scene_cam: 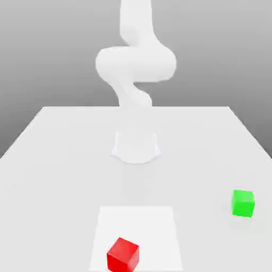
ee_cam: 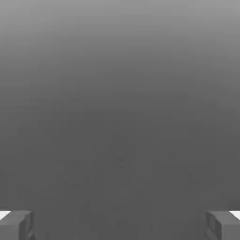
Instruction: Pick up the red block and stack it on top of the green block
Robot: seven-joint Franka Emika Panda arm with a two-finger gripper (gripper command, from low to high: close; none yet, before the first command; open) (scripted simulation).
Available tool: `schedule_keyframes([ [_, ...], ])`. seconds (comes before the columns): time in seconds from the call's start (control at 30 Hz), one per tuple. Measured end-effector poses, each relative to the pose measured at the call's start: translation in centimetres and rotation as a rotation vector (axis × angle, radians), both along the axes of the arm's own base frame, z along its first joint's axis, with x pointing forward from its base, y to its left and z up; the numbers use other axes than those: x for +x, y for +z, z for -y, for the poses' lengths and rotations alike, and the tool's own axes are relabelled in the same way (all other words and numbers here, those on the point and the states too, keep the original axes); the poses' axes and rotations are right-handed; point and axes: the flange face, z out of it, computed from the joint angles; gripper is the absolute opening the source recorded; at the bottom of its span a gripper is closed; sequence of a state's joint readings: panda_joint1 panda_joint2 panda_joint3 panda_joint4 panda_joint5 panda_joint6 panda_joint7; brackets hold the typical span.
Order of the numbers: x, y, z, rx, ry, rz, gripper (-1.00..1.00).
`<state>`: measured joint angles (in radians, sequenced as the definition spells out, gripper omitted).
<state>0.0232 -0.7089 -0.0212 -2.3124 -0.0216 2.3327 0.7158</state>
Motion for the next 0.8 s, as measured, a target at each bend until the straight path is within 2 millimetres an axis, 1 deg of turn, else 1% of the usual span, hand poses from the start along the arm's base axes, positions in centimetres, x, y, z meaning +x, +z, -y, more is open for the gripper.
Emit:
schedule_keyframes([
  [0.1, 3.8, -4.8, 0.3, -0.076, 0.092, -0.089, 0.0],
  [0.2, 6.8, -9.8, 0.6, -0.142, 0.186, -0.173, 0.0],
  [0.3, 9.2, -15.1, 0.8, -0.198, 0.286, -0.256, 0.0],
  [0.4, 11.0, -20.6, 1.1, -0.247, 0.391, -0.337, 0.0],
  [0.5, 12.1, -26.3, 1.4, -0.286, 0.501, -0.416, 0.0],
  [0.6, 12.6, -32.0, 1.7, -0.318, 0.616, -0.492, 0.0],
  [0.7, 12.4, -37.7, 2.0, -0.34, 0.735, -0.564, 0.0],
  [0.8, 11.5, -43.3, 2.3, -0.353, 0.858, -0.633, 0.0],
])
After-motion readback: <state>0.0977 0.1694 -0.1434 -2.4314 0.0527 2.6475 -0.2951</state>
